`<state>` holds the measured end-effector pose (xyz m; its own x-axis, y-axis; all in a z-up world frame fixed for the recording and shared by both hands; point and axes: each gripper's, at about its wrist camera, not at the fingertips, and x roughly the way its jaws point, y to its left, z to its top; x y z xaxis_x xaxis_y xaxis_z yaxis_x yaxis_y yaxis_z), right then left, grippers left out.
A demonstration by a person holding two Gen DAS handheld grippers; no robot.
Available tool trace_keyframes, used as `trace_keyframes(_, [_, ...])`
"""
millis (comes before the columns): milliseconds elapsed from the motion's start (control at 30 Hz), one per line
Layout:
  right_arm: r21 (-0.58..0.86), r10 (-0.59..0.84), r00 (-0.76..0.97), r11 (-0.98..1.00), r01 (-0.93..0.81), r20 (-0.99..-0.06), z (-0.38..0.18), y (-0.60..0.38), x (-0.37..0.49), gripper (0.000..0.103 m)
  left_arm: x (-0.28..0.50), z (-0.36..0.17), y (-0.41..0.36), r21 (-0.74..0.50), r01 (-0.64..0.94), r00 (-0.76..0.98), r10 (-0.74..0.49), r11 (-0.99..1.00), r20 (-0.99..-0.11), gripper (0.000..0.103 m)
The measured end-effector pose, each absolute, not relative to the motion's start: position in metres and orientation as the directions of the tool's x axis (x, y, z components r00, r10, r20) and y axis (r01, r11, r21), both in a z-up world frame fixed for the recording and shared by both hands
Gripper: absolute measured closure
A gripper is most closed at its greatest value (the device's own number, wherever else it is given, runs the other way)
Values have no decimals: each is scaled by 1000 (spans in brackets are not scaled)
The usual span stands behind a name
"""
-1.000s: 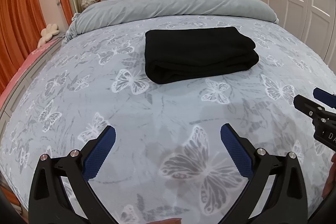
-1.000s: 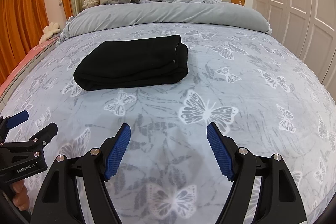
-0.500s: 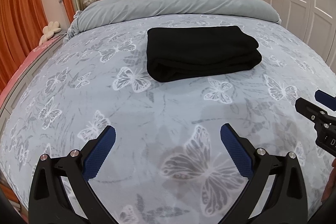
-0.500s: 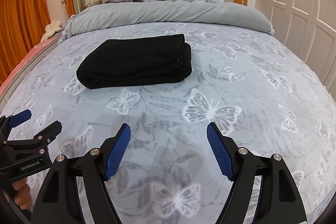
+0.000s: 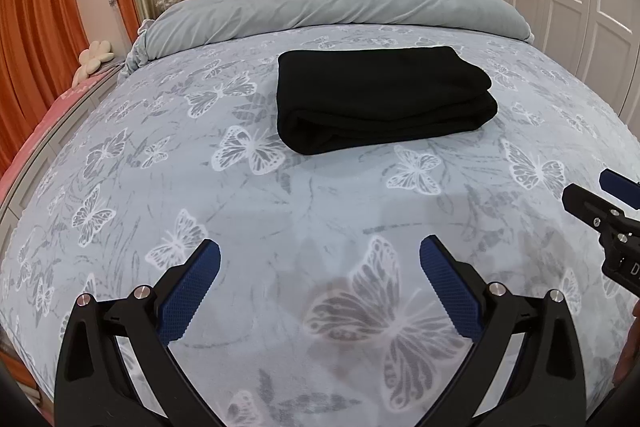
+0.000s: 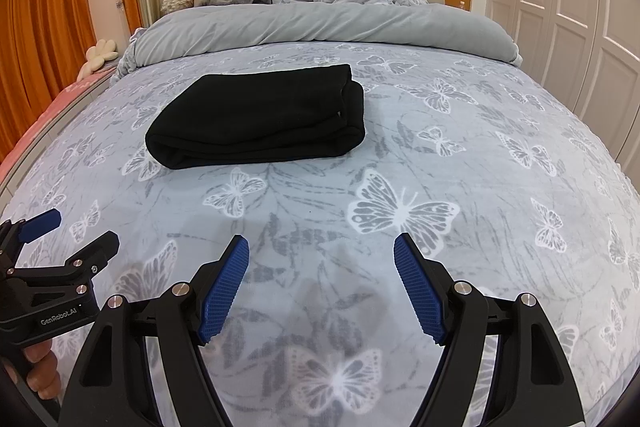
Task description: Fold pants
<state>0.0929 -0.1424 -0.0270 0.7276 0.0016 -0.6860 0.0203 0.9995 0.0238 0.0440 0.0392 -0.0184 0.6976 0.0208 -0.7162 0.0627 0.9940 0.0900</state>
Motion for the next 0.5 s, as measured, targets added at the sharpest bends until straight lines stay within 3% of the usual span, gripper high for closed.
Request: trace_keyframes(500, [22, 1, 729, 1000, 19, -684, -27, -142, 93, 30, 45, -13, 39, 93, 61, 708, 23, 994, -705, 5])
